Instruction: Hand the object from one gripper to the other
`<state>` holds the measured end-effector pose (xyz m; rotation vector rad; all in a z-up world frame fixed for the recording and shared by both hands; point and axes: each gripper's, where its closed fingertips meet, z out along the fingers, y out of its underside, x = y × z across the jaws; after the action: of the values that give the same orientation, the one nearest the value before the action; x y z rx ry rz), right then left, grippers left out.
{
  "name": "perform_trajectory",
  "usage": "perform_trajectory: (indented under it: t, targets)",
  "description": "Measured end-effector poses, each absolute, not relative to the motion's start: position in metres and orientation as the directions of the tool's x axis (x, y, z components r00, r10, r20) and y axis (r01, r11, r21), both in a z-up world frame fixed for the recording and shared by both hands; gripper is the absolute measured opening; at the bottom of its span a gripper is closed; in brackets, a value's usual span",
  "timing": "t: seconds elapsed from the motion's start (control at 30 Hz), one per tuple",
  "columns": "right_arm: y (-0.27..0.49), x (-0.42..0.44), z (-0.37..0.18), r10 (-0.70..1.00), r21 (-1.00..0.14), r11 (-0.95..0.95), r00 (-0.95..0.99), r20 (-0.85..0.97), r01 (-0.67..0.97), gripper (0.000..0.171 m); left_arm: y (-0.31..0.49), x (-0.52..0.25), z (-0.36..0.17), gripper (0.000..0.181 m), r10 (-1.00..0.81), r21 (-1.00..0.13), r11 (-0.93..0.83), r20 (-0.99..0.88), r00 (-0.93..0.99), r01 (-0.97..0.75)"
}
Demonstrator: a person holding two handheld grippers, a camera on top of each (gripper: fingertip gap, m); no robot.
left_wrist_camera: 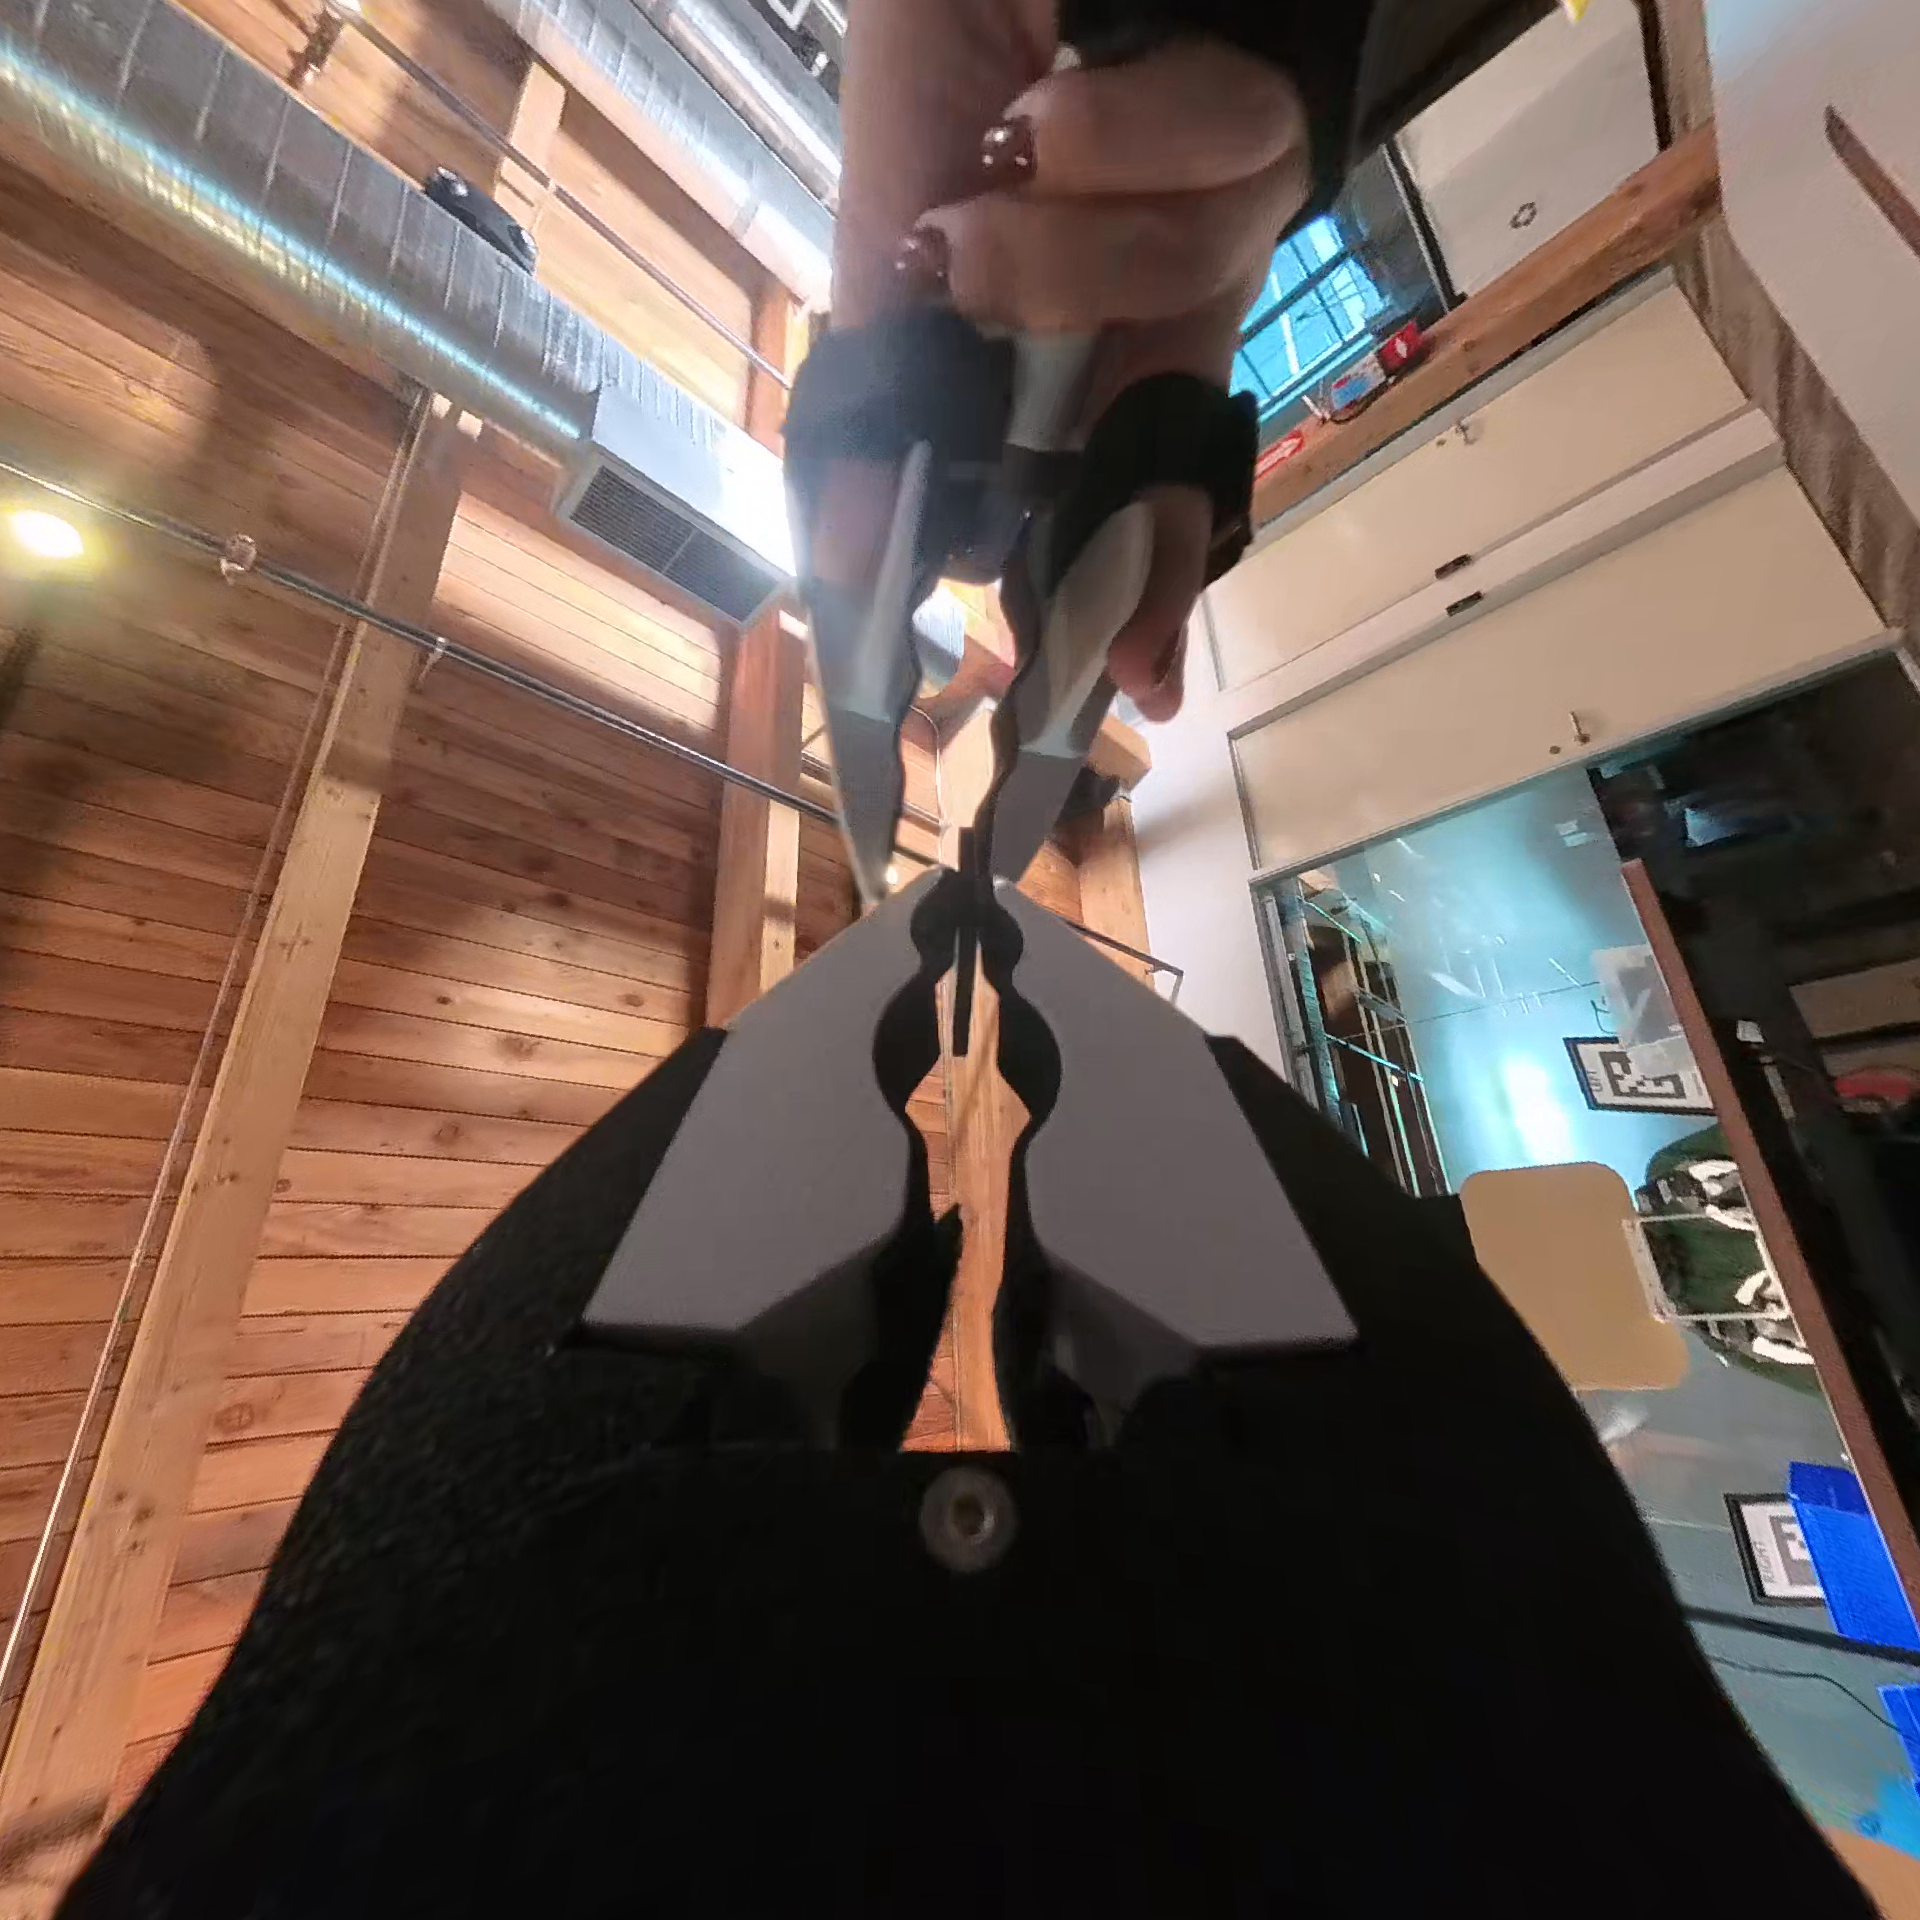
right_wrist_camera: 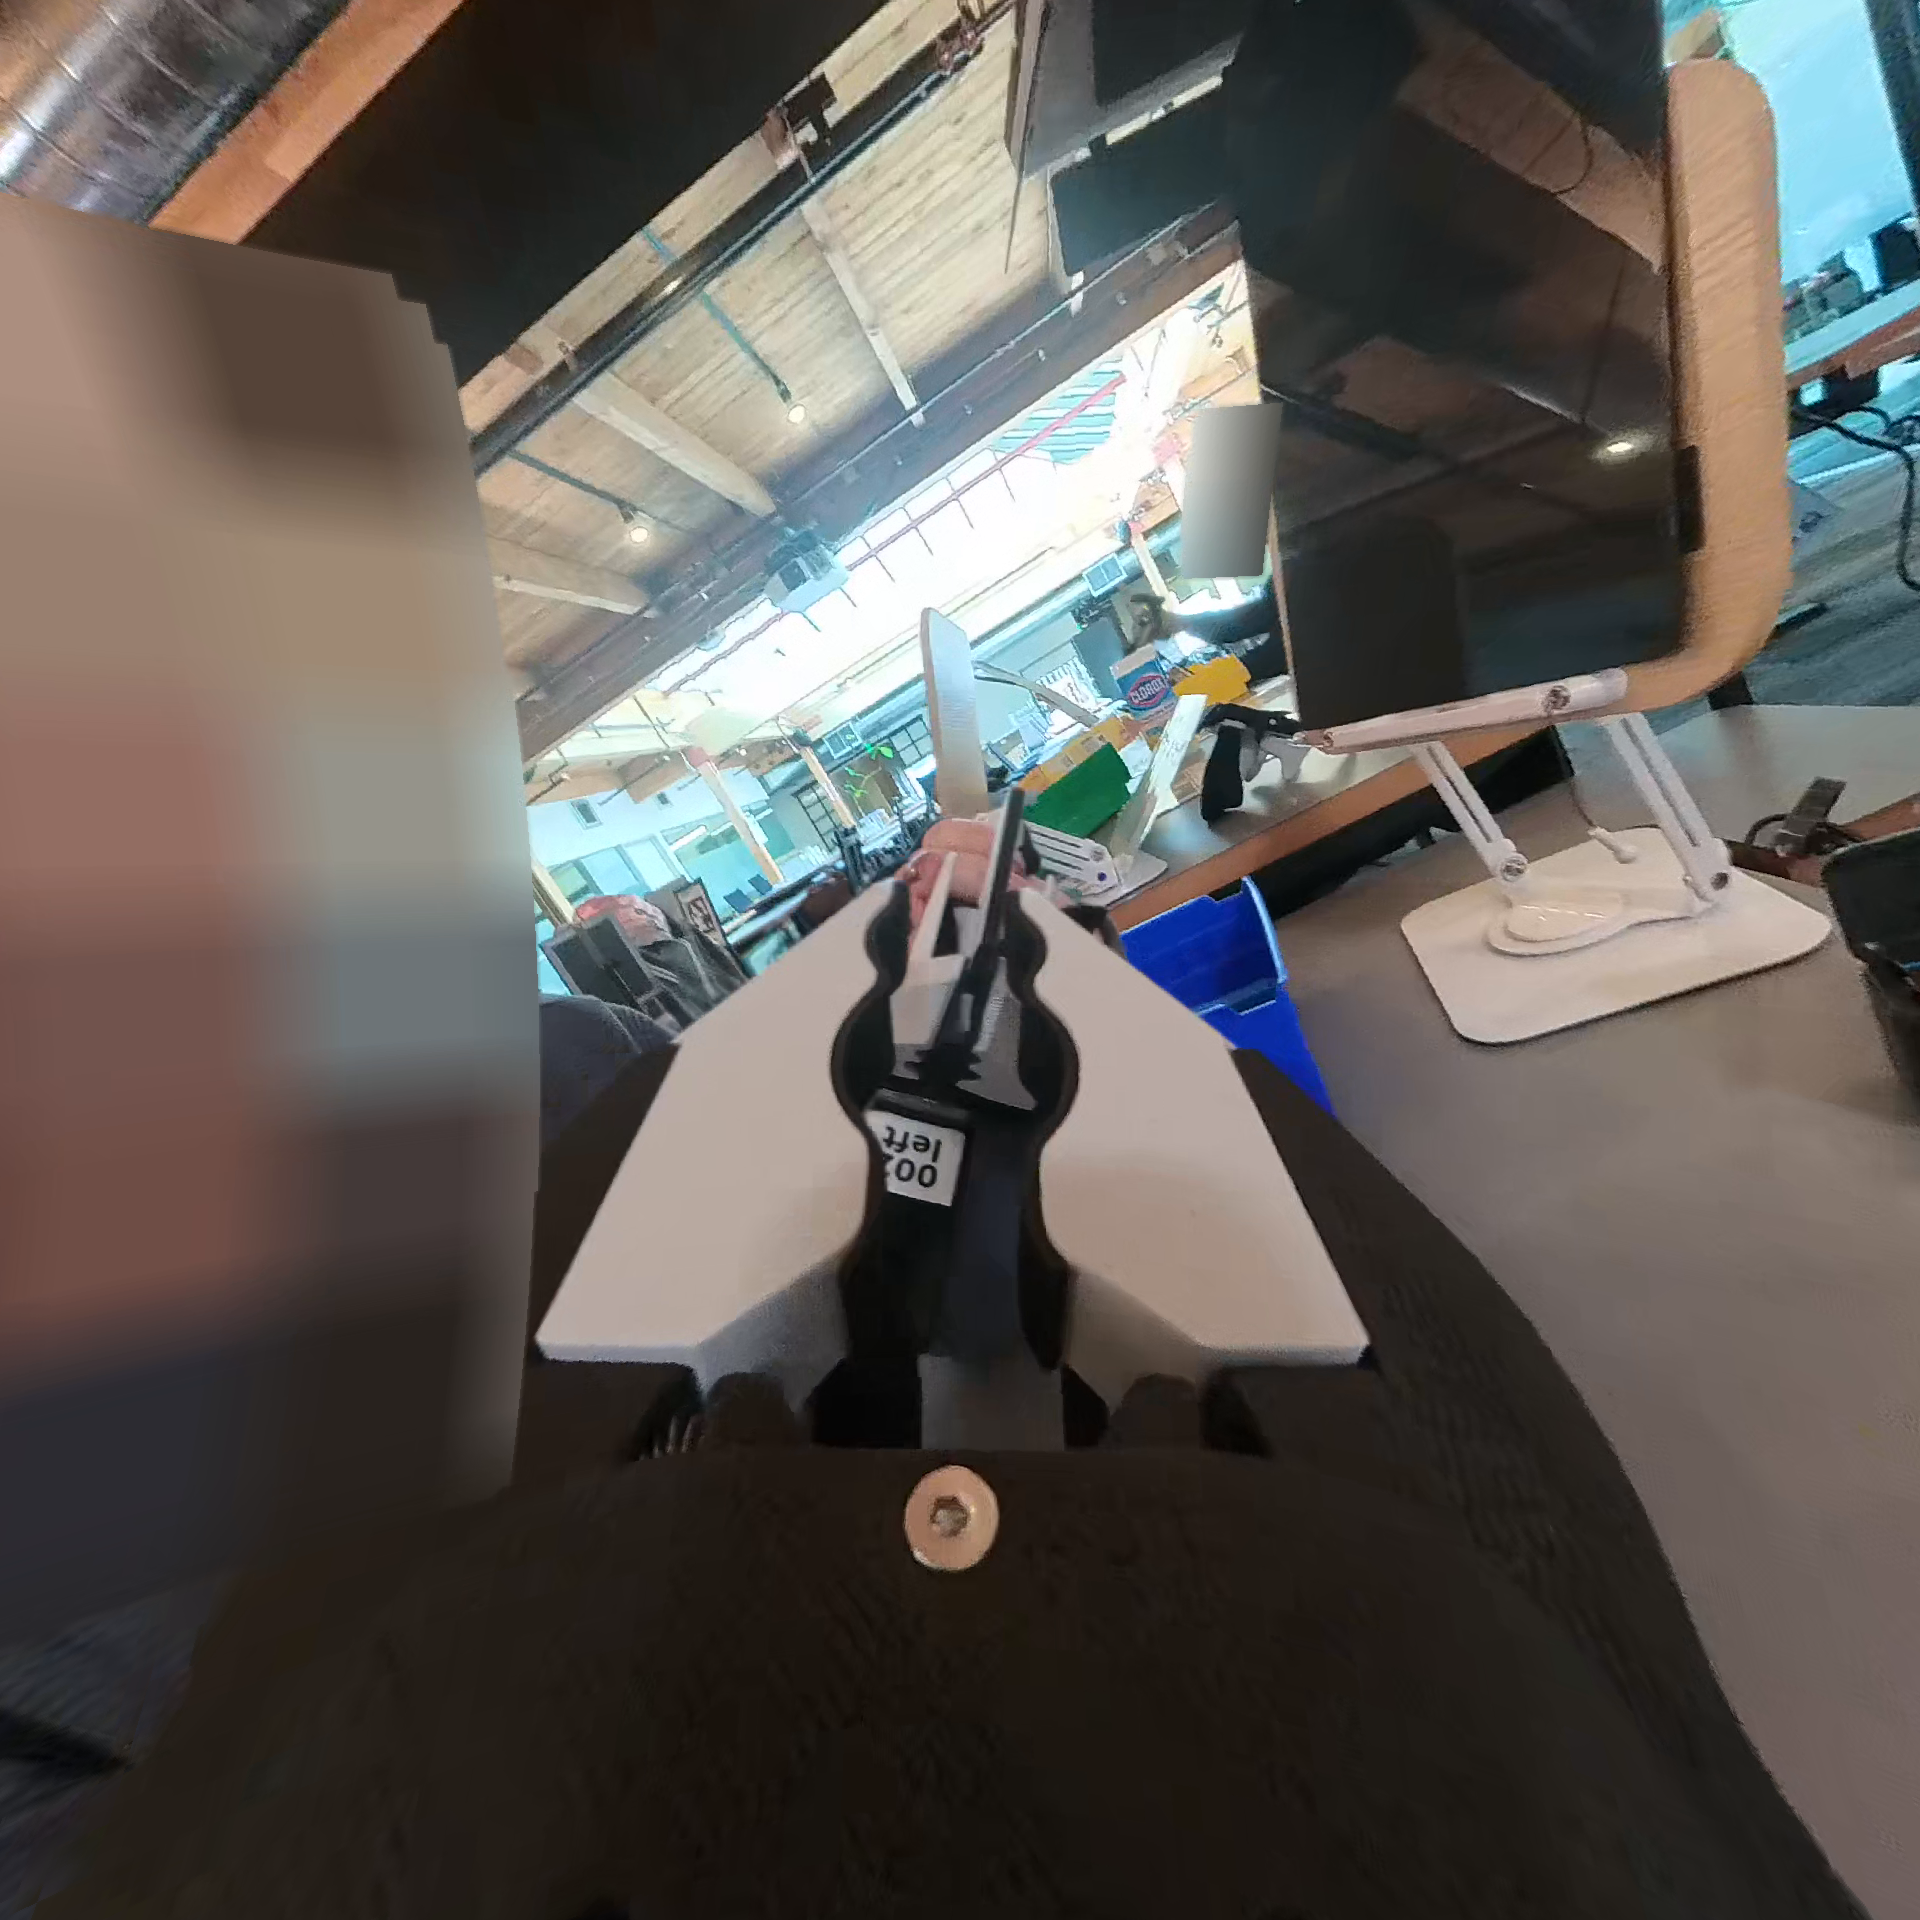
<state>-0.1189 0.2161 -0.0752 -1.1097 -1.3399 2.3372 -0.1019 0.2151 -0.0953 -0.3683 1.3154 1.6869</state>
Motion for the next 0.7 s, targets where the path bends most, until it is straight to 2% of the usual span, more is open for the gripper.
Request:
perform_trajectory:
  t: [0.03, 0.1, 0.13, 0.17, 0.23, 0.3, 0.37, 0.43, 0.5, 0.57, 0.63, 0.7]
  targets:
    - [0.218, -0.120, -0.077, 0.551, -0.825, -0.545, -0.676, -0.489, 0.153, 0.004, 0.215, -0.099, -0.095, 0.001, 0.489, 0.593, 0.018, -0.708, -0.510, -0.805]
    - [0.220, -0.118, -0.074, 0.582, -0.847, -0.521, -0.680, -0.446, 0.110, 0.002, 0.216, -0.098, -0.092, 0.002, 0.486, 0.537, 0.051, -0.750, -0.449, -0.842]
    - [0.221, -0.116, -0.070, 0.600, -0.855, -0.513, -0.682, -0.419, 0.074, 0.001, 0.214, -0.098, -0.088, 0.006, 0.500, 0.459, 0.086, -0.788, -0.360, -0.884]
    - [0.225, -0.116, -0.066, 0.641, -0.867, -0.498, -0.661, -0.389, 0.028, 0.001, 0.212, -0.099, -0.081, 0.019, 0.516, 0.366, 0.136, -0.820, -0.250, -0.921]
    - [0.238, -0.115, -0.064, 0.759, -0.898, -0.438, -0.554, -0.342, -0.046, 0.001, 0.214, -0.106, -0.075, 0.036, 0.436, 0.156, 0.241, -0.899, -0.037, -0.958]
    - [0.264, -0.110, -0.070, 0.908, -0.947, -0.314, -0.314, -0.278, -0.070, 0.001, 0.213, -0.117, -0.066, 0.040, 0.343, -0.057, 0.316, -0.924, 0.170, -0.947]
    - [0.298, -0.089, -0.079, 0.991, -0.991, -0.131, 0.026, -0.132, -0.019, 0.001, 0.211, -0.137, -0.051, 0.033, 0.295, -0.254, 0.325, -0.888, 0.353, -0.911]
    - [0.336, -0.047, -0.094, 0.928, -0.991, -0.029, 0.371, 0.023, 0.134, 0.001, 0.207, -0.170, -0.030, 0.032, 0.324, -0.449, 0.286, -0.786, 0.526, -0.847]
    - [0.367, 0.011, -0.114, 0.763, -0.948, -0.073, 0.629, 0.147, 0.310, 0.001, 0.201, -0.202, -0.017, 0.031, 0.342, -0.615, 0.259, -0.663, 0.666, -0.745]
    - [0.383, 0.061, -0.138, 0.621, -0.884, -0.198, 0.752, 0.222, 0.424, 0.001, 0.193, -0.225, -0.011, 0.030, 0.332, -0.733, 0.270, -0.538, 0.775, -0.625]
    - [0.395, 0.102, -0.163, 0.506, -0.812, -0.347, 0.823, 0.260, 0.470, 0.001, 0.188, -0.241, -0.009, 0.030, 0.291, -0.813, 0.289, -0.428, 0.855, -0.505]
    - [0.402, 0.120, -0.185, 0.474, -0.758, -0.439, 0.841, 0.260, 0.482, 0.002, 0.183, -0.253, -0.008, 0.031, 0.253, -0.859, 0.306, -0.342, 0.905, -0.410]
